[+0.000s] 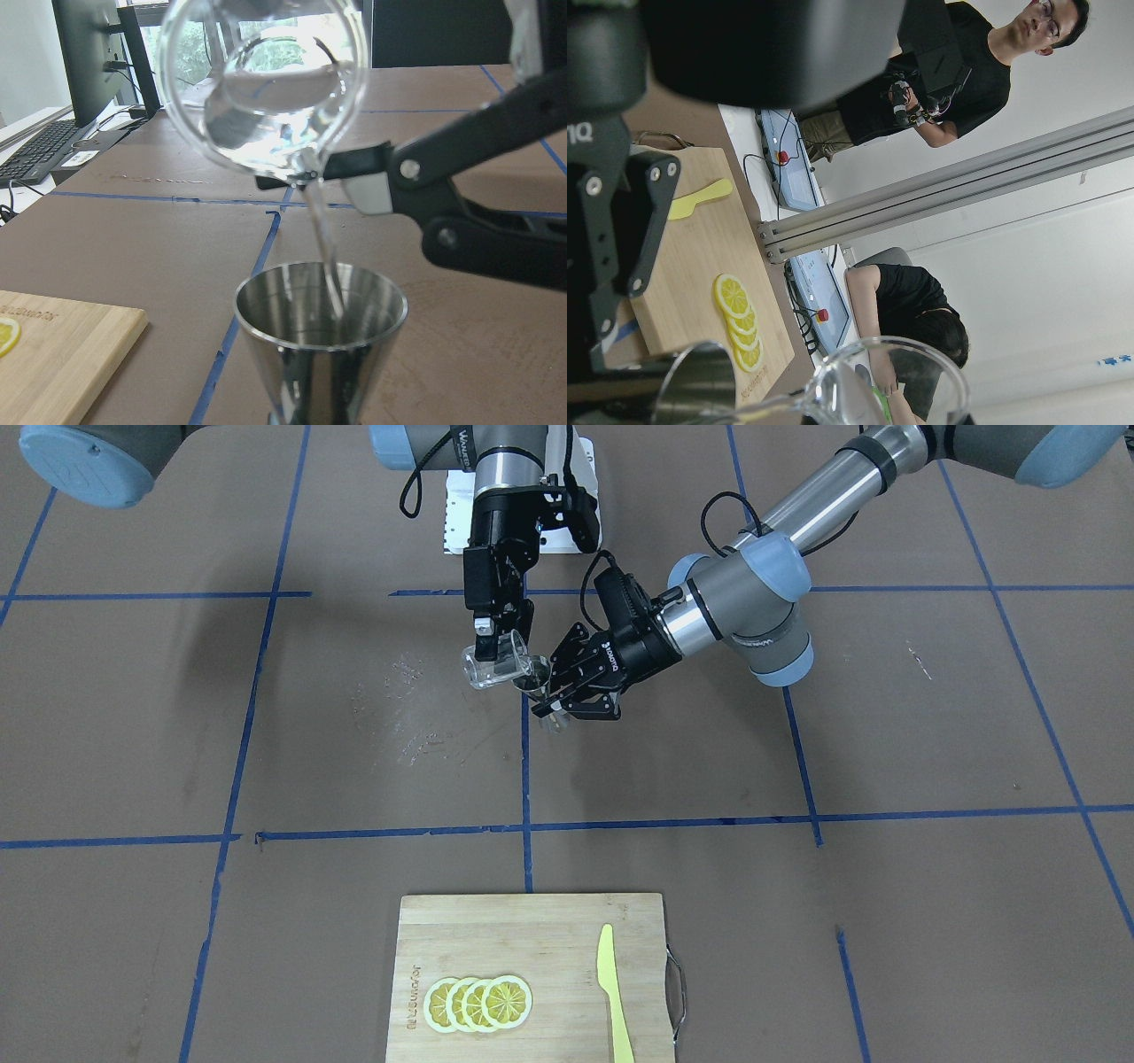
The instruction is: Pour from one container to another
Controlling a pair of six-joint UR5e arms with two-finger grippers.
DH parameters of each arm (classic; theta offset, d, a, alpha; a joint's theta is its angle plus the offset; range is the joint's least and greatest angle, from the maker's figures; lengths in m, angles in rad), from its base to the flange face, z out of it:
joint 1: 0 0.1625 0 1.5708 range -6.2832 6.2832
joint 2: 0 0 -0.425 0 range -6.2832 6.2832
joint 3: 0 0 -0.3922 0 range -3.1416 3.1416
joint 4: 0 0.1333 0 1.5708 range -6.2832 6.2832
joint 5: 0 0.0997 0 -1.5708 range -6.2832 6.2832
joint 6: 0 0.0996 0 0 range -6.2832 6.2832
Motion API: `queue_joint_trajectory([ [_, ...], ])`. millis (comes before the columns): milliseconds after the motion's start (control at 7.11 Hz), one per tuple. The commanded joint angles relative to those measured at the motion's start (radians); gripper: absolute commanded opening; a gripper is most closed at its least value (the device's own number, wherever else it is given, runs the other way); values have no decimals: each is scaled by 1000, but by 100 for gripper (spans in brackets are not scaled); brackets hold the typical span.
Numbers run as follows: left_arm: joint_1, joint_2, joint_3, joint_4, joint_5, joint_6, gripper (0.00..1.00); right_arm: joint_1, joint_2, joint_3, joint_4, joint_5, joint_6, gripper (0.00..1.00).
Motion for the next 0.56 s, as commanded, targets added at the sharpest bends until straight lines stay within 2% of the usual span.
queue_joint_trajectory([
  [0, 0, 0, 0, 0, 0, 0, 0, 0, 0, 0, 1, -4, -32, 0],
  [422, 0, 0, 0, 0, 0, 0, 0, 8, 6, 0, -1, -5, -105, 0],
])
